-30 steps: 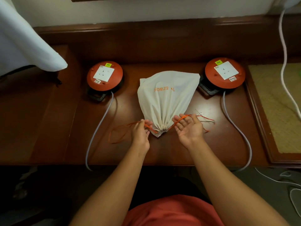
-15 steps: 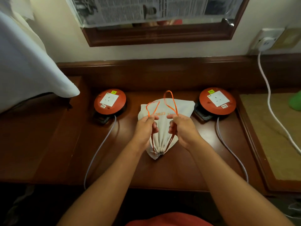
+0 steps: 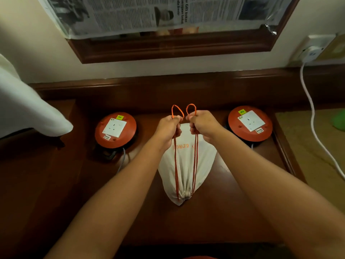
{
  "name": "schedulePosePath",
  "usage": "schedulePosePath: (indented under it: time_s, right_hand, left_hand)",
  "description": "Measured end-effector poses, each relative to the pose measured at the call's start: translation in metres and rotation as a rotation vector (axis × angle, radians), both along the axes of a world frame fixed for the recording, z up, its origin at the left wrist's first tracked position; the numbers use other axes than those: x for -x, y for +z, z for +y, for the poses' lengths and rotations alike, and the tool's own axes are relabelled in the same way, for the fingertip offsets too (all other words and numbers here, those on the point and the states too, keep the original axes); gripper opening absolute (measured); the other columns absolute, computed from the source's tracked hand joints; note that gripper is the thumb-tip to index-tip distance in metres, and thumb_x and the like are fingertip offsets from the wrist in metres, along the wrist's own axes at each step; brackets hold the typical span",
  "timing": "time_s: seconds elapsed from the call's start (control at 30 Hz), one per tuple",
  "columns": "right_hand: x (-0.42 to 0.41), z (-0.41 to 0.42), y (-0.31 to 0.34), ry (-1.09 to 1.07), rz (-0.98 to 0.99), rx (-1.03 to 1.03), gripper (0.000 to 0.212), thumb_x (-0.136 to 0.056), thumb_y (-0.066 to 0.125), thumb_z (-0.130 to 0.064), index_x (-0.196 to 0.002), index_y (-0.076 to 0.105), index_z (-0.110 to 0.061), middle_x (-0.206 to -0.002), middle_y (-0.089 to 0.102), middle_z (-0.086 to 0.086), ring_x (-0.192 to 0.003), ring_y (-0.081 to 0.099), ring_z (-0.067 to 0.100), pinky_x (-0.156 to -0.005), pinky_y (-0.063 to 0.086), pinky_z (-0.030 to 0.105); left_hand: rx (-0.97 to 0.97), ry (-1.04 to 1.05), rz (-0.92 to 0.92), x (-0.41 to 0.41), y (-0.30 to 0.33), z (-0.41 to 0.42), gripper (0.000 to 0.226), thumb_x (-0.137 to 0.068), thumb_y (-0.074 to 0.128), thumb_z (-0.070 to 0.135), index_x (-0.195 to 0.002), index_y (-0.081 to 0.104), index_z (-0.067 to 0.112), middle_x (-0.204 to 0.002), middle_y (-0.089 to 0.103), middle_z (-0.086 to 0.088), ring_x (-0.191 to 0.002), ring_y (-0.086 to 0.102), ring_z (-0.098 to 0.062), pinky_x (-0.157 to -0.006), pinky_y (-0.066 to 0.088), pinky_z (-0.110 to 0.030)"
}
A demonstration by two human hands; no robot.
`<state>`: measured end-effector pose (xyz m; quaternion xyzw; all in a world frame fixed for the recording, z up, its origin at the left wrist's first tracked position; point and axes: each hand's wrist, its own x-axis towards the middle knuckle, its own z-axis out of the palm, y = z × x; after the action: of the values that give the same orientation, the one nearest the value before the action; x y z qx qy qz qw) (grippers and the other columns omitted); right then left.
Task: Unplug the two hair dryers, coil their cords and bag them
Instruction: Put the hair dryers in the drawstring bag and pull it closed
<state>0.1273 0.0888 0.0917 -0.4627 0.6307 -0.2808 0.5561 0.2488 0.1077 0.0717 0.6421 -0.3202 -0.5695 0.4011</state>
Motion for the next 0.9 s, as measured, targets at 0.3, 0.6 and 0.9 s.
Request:
schedulePosePath:
  time_s: [0.3,0.6,0.9]
  right_hand:
    - [-0.017,-0.074,-0.036,-0.034,0.08,-0.121,0.013,-0.097,0.049,-0.016,-0.093,0.061,-0.013,-0.085,0.061,0.007,-0.086,0.061,0.022,-0.084,0.052,0.036]
    - [-0.006,-0.086,-0.058,-0.054,0.134,-0.13,0.034,-0.1,0.045,-0.023,-0.128,0.052,-0.005,-0.13,0.054,0.013,-0.121,0.049,0.028,-0.091,0.037,0.032]
    - [0.057,-0.006,-0.102,-0.357,0.133,-0.152,0.054,-0.095,0.052,-0.034,-0.142,0.037,-0.012,-0.144,0.042,0.007,-0.131,0.042,0.027,-0.103,0.036,0.039]
  left_hand:
    - [-0.112,-0.051,0.029,-0.004,-0.031,-0.064,0.023,-0.1,0.043,0.019,-0.094,0.062,0.009,-0.074,0.061,-0.004,-0.078,0.056,-0.02,-0.075,0.048,-0.033]
    - [-0.151,-0.09,-0.072,-0.019,-0.055,-0.078,0.04,-0.102,0.044,0.026,-0.139,0.046,0.012,-0.142,0.047,-0.007,-0.133,0.041,-0.023,-0.097,0.032,-0.025]
    - [-0.124,0.172,-0.203,-0.049,-0.082,-0.003,0.043,-0.097,0.054,0.027,-0.138,0.044,0.018,-0.14,0.048,-0.005,-0.123,0.048,-0.019,-0.099,0.041,-0.032]
